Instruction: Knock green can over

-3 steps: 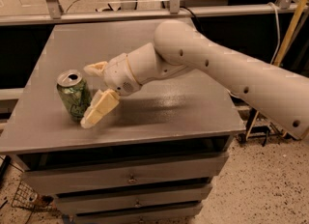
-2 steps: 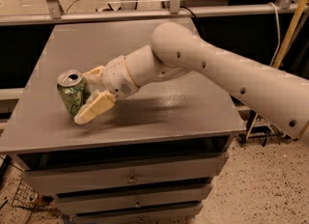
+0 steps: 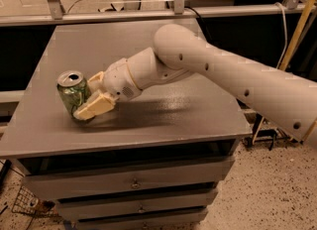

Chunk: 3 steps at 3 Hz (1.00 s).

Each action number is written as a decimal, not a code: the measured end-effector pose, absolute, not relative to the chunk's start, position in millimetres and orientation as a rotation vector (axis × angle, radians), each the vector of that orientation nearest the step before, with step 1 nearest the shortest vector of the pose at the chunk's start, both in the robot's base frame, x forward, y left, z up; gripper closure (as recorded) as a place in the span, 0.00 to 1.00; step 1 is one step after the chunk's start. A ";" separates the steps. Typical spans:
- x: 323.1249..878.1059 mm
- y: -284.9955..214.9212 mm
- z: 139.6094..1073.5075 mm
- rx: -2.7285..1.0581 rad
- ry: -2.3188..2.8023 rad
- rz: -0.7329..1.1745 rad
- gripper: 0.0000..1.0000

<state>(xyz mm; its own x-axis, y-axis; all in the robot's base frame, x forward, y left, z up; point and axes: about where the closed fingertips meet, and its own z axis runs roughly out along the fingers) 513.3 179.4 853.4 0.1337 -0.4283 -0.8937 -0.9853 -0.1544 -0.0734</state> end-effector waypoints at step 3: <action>544.7 123.6 889.9 -1.827 1.574 0.563 1.00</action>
Offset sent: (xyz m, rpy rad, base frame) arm 0.0420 -0.0789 0.0420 -0.3168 -0.1811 -0.1751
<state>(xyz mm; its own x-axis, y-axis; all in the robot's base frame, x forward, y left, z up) 544.7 123.6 889.9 0.1855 -0.6979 -0.6918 -0.9783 -0.0649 -0.1970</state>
